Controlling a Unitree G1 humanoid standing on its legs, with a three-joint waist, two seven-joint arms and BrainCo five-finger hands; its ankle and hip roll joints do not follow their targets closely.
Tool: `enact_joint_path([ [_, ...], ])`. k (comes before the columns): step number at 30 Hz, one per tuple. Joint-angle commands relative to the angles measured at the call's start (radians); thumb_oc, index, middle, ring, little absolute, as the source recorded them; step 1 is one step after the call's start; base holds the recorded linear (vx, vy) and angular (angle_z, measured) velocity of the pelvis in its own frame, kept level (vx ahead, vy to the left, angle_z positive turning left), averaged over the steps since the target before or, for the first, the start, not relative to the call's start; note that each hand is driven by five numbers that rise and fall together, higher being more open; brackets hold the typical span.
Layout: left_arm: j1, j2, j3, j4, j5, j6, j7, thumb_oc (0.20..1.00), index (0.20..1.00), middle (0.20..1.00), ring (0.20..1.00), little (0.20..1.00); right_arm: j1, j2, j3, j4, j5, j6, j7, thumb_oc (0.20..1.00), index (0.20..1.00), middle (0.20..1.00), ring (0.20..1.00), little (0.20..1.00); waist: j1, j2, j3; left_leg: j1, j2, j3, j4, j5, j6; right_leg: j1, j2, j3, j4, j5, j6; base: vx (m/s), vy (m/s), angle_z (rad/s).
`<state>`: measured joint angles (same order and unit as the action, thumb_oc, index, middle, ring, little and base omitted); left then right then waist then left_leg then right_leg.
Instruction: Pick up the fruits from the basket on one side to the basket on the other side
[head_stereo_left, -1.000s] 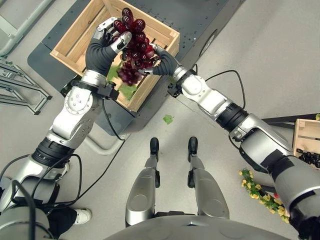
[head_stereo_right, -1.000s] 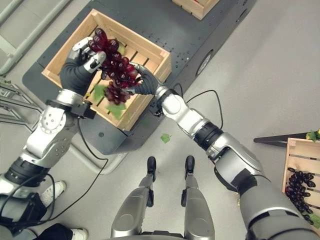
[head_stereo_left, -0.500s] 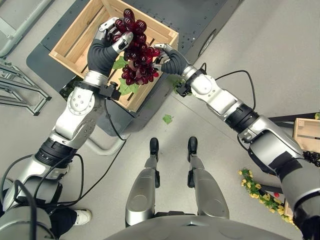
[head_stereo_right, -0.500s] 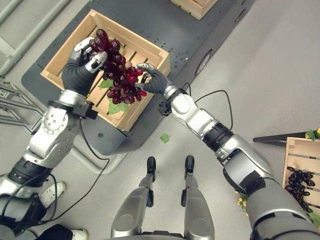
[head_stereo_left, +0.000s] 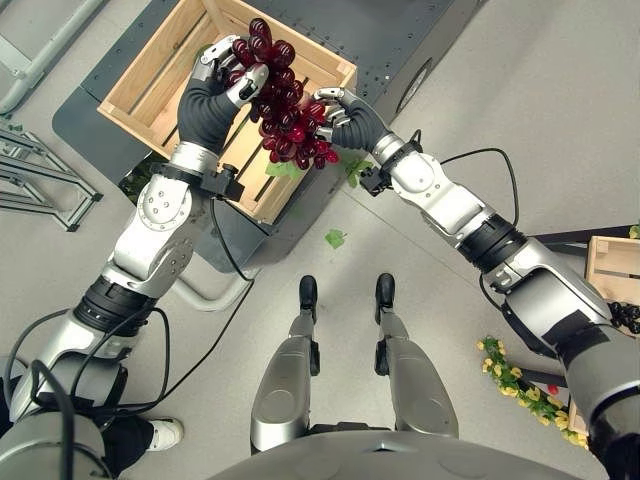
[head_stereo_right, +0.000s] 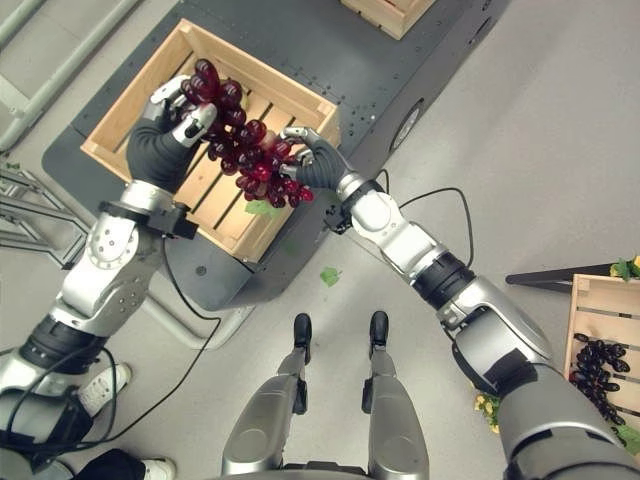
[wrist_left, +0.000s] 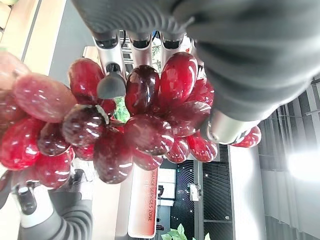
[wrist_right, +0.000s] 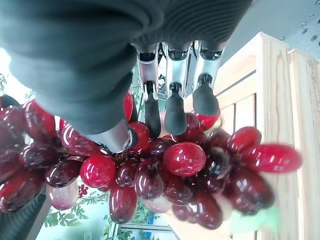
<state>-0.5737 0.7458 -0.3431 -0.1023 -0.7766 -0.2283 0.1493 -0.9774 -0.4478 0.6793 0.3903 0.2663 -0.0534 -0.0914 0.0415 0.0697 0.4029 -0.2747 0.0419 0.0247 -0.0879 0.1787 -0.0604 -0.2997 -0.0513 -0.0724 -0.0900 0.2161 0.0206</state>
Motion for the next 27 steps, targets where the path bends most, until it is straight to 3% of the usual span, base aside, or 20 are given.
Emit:
enact_joint_path([
  [1, 0.018, -0.033, 0.009, -0.05, 0.015, -0.078, -0.007, 0.2, 0.2, 0.2, 0.2, 0.2, 0.065, 0.052, -0.021, -0.06, 0.015, -0.055, 0.002, 0.2, 0.2, 0.2, 0.2, 0.2, 0.004, -0.054, -0.161, -0.017, -0.019, -0.014, 0.025, -0.076, -0.008, 0.012, -0.03, 0.019, 0.02, -0.121, 0.094, 0.0, 0.0, 0.0],
  [2, 0.017, -0.034, 0.01, -0.05, 0.015, -0.078, -0.006, 0.2, 0.2, 0.2, 0.2, 0.2, 0.065, 0.051, -0.02, -0.063, 0.015, -0.056, 0.006, 0.837, 0.837, 0.837, 0.837, 0.837, 0.004, -0.054, -0.161, -0.017, -0.019, -0.014, 0.024, -0.076, -0.008, 0.011, -0.03, 0.019, 0.02, -0.121, 0.094, 0.0, 0.0, 0.0],
  [3, 0.017, -0.034, 0.01, -0.052, 0.015, -0.078, -0.006, 0.2, 0.2, 0.2, 0.2, 0.2, 0.064, 0.05, -0.021, -0.065, 0.013, -0.055, 0.005, 1.0, 1.0, 1.0, 1.0, 1.0, 0.004, -0.054, -0.161, -0.017, -0.019, -0.014, 0.024, -0.076, -0.008, 0.011, -0.03, 0.019, 0.02, -0.12, 0.094, 0.0, 0.0, 0.0],
  [27, -0.029, -0.048, -0.028, -0.079, 0.014, -0.084, -0.013, 0.2, 0.2, 0.2, 0.2, 0.2, 0.068, 0.06, -0.021, -0.059, 0.005, -0.058, 0.006, 1.0, 1.0, 1.0, 1.0, 1.0, 0.006, -0.051, -0.162, -0.021, -0.024, -0.016, 0.022, -0.076, -0.005, 0.012, -0.036, 0.015, 0.017, -0.119, 0.097, 0.0, 0.0, 0.0],
])
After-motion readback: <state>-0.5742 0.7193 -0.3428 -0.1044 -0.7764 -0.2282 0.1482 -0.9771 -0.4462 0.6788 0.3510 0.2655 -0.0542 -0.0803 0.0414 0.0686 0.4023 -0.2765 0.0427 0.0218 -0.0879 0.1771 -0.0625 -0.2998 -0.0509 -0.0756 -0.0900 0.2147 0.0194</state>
